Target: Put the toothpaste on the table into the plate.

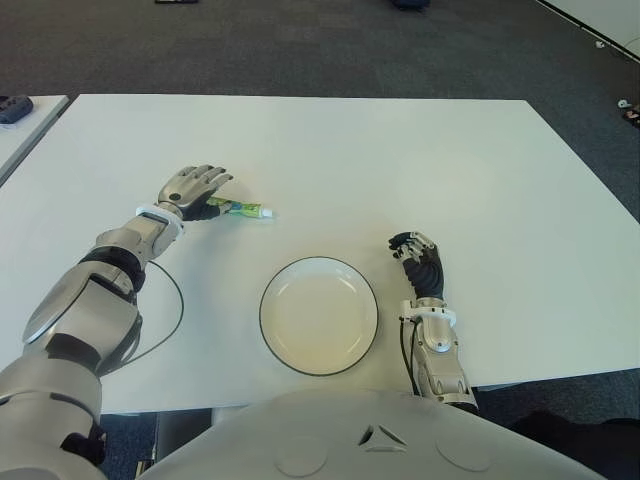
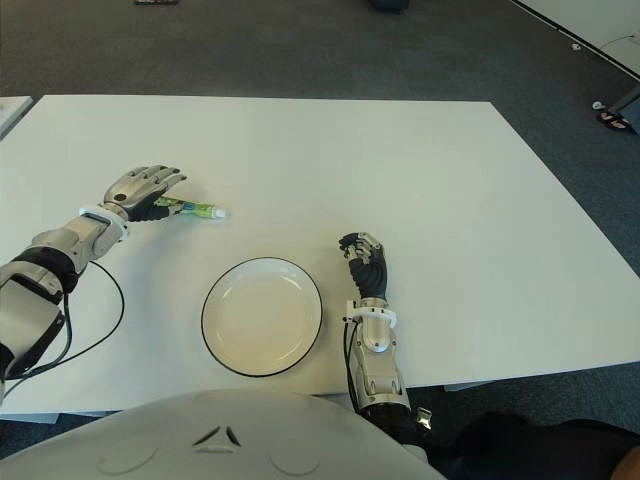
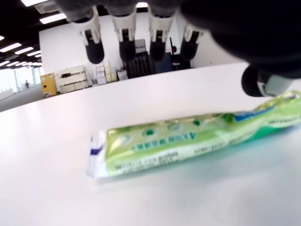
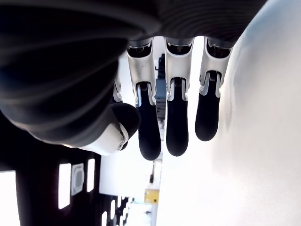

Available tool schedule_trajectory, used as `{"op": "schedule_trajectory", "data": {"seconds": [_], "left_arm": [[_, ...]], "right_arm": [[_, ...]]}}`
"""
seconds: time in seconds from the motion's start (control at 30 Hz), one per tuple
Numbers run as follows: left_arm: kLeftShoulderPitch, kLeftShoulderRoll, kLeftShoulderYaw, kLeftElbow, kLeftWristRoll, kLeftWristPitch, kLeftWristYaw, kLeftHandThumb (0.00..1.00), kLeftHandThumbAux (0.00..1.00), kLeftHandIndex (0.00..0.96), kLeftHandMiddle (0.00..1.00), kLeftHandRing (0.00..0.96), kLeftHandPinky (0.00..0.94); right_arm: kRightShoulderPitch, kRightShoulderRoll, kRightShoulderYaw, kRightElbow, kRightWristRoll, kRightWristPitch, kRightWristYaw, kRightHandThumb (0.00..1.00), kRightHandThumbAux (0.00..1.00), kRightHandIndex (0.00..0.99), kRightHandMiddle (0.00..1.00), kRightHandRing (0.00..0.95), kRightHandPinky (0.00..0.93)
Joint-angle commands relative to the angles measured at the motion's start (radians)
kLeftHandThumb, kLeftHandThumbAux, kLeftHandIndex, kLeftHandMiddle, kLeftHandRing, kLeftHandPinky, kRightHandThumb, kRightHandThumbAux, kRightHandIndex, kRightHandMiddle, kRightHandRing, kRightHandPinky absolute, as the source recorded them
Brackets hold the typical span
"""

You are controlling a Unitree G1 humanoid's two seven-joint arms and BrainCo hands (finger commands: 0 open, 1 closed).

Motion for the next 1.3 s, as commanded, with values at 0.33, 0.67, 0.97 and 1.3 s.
{"op": "schedule_trajectory", "data": {"seconds": [0.33, 0.67, 0.97, 1.3], "left_arm": [[-0.037, -0.005, -0.118, 0.033, 0.054, -0.055, -0.032, 0.478, 0.203, 0.0, 0.0, 0.0, 0.0], [-0.054, 0.026, -0.182, 0.027, 0.092, -0.107, -0.033, 0.421, 0.199, 0.0, 0.0, 0.0, 0.0], [-0.074, 0.048, -0.24, 0.022, 0.133, -0.134, -0.03, 0.393, 0.211, 0.0, 0.0, 0.0, 0.001], [-0.086, 0.041, -0.295, 0.043, 0.166, -0.123, -0.059, 0.379, 0.222, 0.0, 0.0, 0.0, 0.0]], "right_arm": [[-0.005, -0.001, -0.002, 0.003, 0.003, 0.001, 0.006, 0.701, 0.726, 0.43, 0.474, 0.443, 0.447], [-0.003, 0.0, -0.003, -0.005, -0.001, 0.012, 0.005, 0.702, 0.726, 0.43, 0.47, 0.44, 0.437], [-0.002, 0.0, -0.002, -0.007, -0.006, 0.014, 0.003, 0.701, 0.726, 0.431, 0.472, 0.435, 0.429], [0.003, -0.005, -0.002, -0.015, -0.005, 0.014, 0.008, 0.703, 0.725, 0.432, 0.478, 0.439, 0.435]]}}
